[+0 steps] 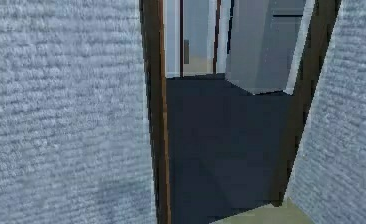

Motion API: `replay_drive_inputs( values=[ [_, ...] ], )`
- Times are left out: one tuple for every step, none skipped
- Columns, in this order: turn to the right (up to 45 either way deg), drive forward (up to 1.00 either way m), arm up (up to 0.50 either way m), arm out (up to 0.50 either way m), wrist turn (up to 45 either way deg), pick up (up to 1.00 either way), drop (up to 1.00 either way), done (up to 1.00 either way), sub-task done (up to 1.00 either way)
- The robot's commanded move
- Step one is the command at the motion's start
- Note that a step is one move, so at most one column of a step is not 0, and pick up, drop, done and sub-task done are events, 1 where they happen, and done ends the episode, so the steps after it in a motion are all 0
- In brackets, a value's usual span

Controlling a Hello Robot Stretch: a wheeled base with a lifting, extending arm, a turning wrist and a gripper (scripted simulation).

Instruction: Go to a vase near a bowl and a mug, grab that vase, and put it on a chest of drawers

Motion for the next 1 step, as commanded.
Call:
replay_drive_inputs(
  values=[
    [24.0,0.0,0.0,0.0,0.0,0.0,0.0,0.0,0.0]
  ],
)
